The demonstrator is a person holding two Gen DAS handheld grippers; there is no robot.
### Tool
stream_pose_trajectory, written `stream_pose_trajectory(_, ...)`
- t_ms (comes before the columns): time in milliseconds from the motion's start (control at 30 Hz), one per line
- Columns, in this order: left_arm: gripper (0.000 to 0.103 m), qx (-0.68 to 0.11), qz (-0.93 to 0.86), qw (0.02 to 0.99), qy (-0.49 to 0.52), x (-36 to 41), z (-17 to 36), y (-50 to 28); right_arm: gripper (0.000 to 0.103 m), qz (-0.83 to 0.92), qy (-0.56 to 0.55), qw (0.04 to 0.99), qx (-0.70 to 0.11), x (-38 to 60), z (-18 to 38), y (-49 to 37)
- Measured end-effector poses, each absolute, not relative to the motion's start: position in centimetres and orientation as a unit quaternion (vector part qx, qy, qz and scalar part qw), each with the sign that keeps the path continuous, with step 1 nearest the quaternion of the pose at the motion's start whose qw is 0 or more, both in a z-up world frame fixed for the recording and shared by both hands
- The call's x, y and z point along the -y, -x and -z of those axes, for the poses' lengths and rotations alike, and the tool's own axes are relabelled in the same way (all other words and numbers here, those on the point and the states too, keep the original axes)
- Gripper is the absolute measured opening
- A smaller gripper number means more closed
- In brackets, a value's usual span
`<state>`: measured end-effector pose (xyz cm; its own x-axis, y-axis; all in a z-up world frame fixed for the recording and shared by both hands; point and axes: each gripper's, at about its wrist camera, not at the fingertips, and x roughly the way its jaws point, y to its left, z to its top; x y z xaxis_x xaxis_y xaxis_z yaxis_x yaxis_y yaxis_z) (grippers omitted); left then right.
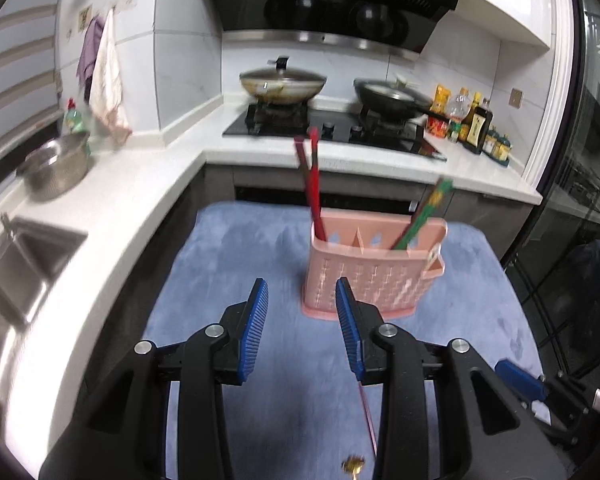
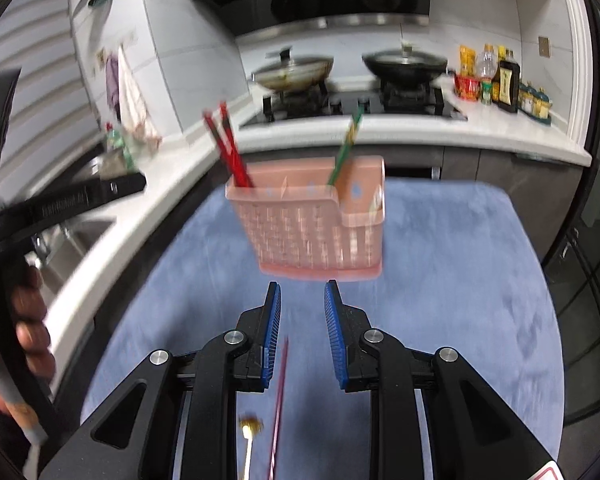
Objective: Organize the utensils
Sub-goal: 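Move both tools back down to the last chopstick and gold spoon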
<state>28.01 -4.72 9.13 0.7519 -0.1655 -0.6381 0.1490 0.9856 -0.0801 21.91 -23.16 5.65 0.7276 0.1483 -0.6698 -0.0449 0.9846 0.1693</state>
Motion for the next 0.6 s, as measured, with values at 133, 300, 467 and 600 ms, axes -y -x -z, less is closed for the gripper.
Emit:
stream_pose_trajectory(133,0.034,-0.363,0.065,0.929,0.004,4.0,-6.0,-25.8,0.023,-0.054,-0.060,0.913,-0.401,22.1,-2.3,-18.7)
stream_pose_trajectory(300,0.034,-0.404,0.056,0.913,0.004,3.3,-1.8,-23.1,0.023,-0.061,-0.064,0.893,-0.441,21.2,1.2,-15.8)
stream_pose_trajectory(467,0.034,-0.432,0.050,0.901,-0.003,2.7,1.2,-20.5,0.023,-0.067,-0.042,0.880,-0.468,19.5,4.5,-12.9)
stream_pose_trajectory(600,0.034,-0.453,0.047,0.890,-0.008,2.6,3.3,-18.4,0.023,-0.076,-0.041,0.870,-0.486,18.7,6.1,-11.8)
